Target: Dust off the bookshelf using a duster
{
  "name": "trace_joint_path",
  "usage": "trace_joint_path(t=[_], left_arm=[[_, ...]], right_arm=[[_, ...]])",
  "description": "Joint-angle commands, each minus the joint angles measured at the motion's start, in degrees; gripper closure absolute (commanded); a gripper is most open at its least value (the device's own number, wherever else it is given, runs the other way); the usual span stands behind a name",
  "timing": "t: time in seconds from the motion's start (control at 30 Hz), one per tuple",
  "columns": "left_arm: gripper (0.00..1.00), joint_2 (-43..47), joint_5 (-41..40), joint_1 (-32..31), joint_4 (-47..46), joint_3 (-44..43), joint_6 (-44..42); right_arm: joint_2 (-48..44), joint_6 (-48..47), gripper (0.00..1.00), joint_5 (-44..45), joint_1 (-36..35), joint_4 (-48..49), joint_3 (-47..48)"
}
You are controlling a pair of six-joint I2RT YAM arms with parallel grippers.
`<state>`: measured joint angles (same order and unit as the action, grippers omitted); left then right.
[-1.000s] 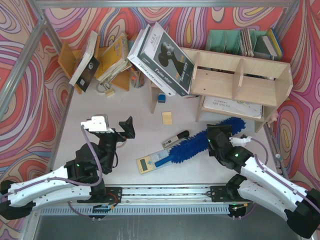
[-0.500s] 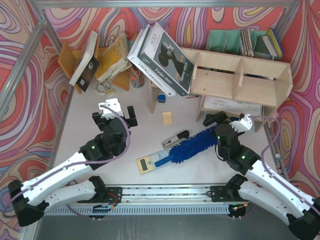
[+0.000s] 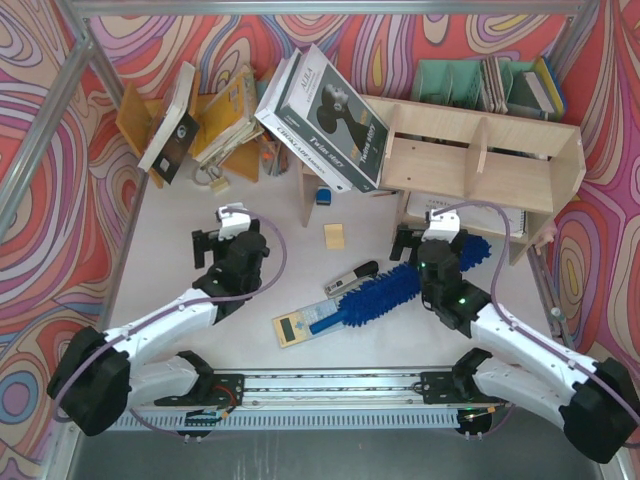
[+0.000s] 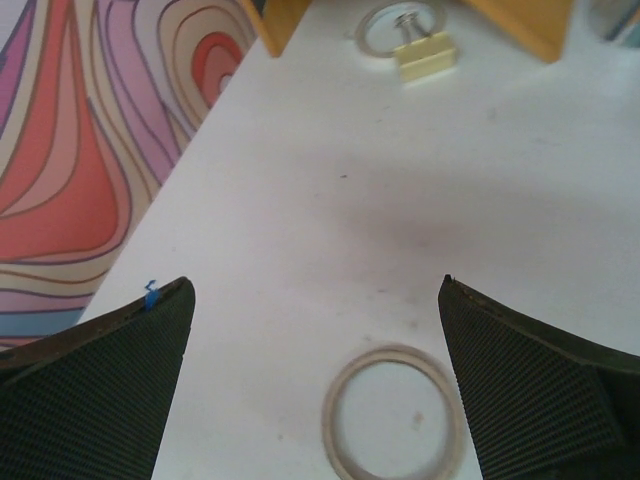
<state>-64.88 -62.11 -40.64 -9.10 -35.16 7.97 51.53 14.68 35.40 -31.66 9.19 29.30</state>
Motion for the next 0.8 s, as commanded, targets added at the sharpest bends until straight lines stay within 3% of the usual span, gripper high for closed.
trace_joint_path(t=[0.0,0.2,0.4,0.77], left_arm=[[0.02,-1.1,3.4,6.8,-15.4,7.2,-6.5],[0.02,-4.4,7.4,16.8,-26.1,13.5,-9.8],[0.02,-12.1,16.5,21.7,-43.3,18.9,-12.5],[0.02,-18.2,32.3,28.0,-52.6,20.3,-11.8]], right_arm=[[4.0,-6.3,0.01,-1.1,3.6,9.3,-2.2],[11.2,-6.4,0.01,-4.3,10.1,20.0,-6.7],[19.3,-9.4,0.01,-6.3,13.6,30.8,-9.3],[30.0,-12.4,0.01,-11.8,18.7,50.9,-13.8]])
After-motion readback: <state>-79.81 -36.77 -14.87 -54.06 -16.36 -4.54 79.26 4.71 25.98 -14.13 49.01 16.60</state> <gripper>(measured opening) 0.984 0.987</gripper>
